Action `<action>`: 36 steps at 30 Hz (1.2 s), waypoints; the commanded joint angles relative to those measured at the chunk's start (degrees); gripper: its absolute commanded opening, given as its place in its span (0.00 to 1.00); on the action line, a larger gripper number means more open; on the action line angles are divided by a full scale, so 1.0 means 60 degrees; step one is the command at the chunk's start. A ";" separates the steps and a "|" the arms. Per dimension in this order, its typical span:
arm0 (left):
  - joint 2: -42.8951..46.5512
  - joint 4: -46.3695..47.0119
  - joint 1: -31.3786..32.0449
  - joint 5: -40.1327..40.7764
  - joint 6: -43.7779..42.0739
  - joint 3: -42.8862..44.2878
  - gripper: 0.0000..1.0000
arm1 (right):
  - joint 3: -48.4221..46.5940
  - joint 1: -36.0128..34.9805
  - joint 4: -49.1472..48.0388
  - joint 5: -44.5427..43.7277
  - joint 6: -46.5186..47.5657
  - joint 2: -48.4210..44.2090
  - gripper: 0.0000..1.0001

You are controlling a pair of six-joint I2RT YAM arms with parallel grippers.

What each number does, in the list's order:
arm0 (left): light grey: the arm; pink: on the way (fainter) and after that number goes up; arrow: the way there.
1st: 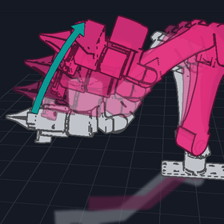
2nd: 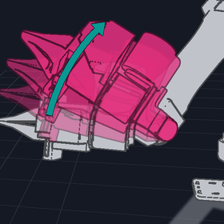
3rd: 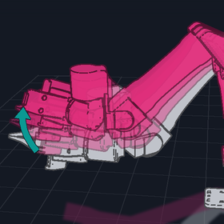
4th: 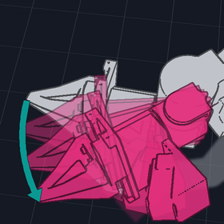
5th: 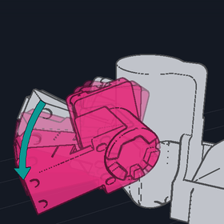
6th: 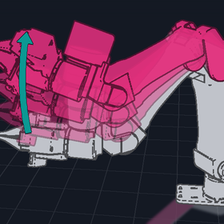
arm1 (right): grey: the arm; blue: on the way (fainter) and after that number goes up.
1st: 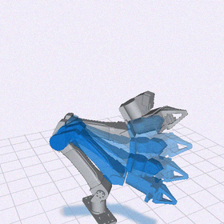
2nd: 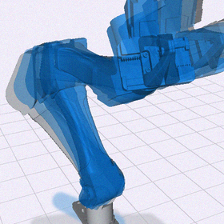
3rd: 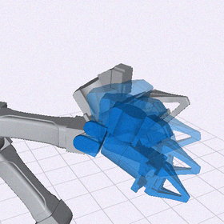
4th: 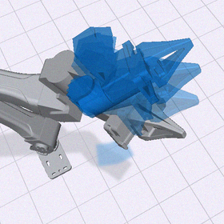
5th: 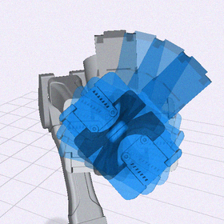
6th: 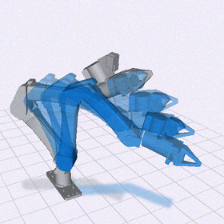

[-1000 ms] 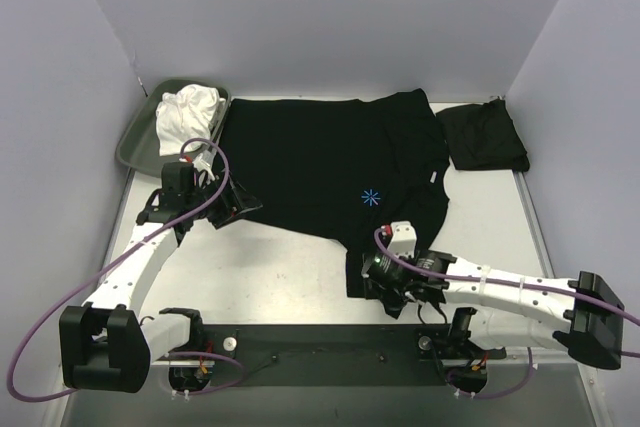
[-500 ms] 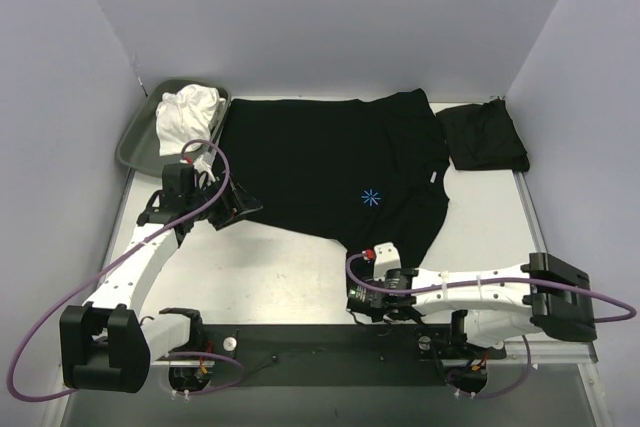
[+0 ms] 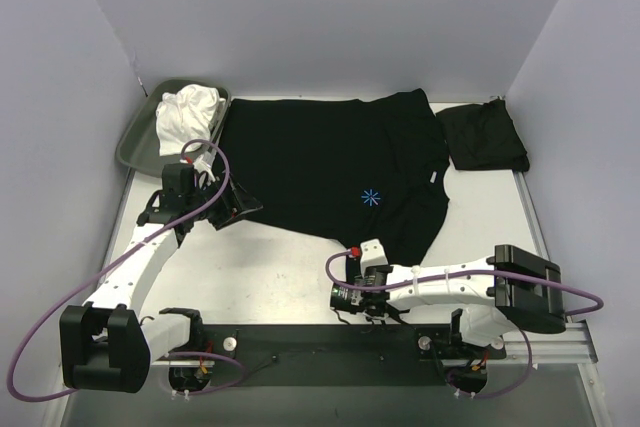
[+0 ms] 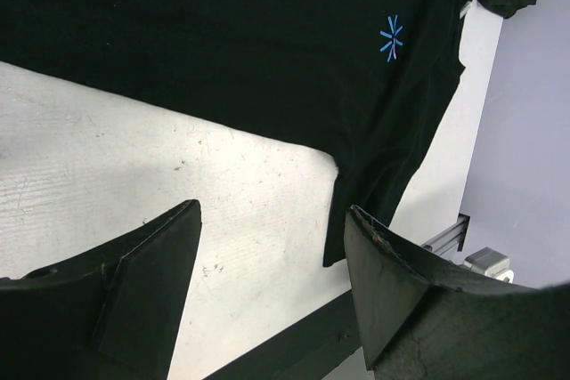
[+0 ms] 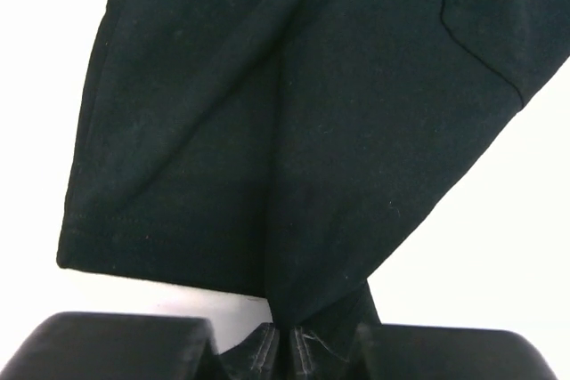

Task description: Fold and stack the t-shirts

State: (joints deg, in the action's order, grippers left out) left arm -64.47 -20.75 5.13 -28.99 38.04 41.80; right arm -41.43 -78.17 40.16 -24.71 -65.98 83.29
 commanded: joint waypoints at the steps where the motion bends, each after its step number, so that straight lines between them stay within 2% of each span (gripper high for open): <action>1: 0.0066 0.0324 -0.0063 -0.0163 -0.0247 0.0021 0.75 | -0.0141 -0.0067 0.0601 -0.0481 -0.0166 -0.0009 0.07; 2: 0.0051 0.0339 -0.0049 -0.0163 -0.0247 0.0006 0.75 | -0.0112 -0.0053 0.0601 -0.0496 -0.0253 -0.0038 0.00; 7: 0.0051 0.0354 -0.0063 -0.0163 -0.0247 -0.0038 0.75 | -0.0184 -0.0038 0.1448 -0.1138 -0.0838 -0.0608 0.00; 12: 0.0051 0.0354 -0.0063 -0.0163 -0.0247 -0.0024 0.75 | -0.0244 0.0093 0.3630 -0.2121 -0.2418 -0.2349 0.00; 17: 0.0022 0.0456 -0.0063 -0.0192 -0.0217 -0.0038 0.75 | 0.0632 0.0898 0.4482 -0.1948 -0.2730 -0.4399 0.01; 18: 0.0007 0.0485 -0.0063 -0.0221 -0.0203 -0.0038 0.75 | 0.0824 0.1045 0.4585 -0.1874 -0.2773 -0.4592 0.15; 19: 0.0007 0.0485 -0.0049 -0.0222 -0.0203 -0.0038 0.75 | 0.0956 0.1032 0.4702 -0.1859 -0.3020 -0.4739 0.25; 20: -0.0022 0.0514 -0.0049 -0.0236 -0.0203 -0.0067 0.75 | 0.0943 0.0944 0.4761 -0.1873 -0.3255 -0.4958 0.45; 21: -0.0022 0.0558 -0.0049 -0.0222 -0.0188 -0.0067 0.75 | 0.0914 0.0929 0.4834 -0.1873 -0.3373 -0.5004 0.59; 22: -0.0008 0.0544 -0.0034 -0.0222 -0.0188 -0.0067 0.75 | 0.0870 0.0943 0.4951 -0.1946 -0.3606 -0.4961 0.81; 24: -0.0008 0.0529 -0.0048 -0.0265 -0.0203 -0.0097 0.75 | 0.0549 0.0929 0.5317 -0.2179 -0.3784 -0.4450 1.00; 30: 0.0036 0.0397 -0.0063 -0.0309 -0.0363 -0.0068 0.75 | -0.0870 0.0695 0.5451 -0.2679 -0.3376 -0.3115 1.00; 36: 0.0051 0.0251 -0.0049 -0.0193 -0.0466 -0.0038 0.75 | -0.1269 0.0491 0.2993 -0.1845 -0.1416 -0.2574 1.00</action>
State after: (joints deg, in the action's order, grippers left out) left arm -64.62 -19.97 5.13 -29.63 36.93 41.06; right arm -47.42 -74.00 64.55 -36.95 -82.15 66.13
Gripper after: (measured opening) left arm 0.748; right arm 0.999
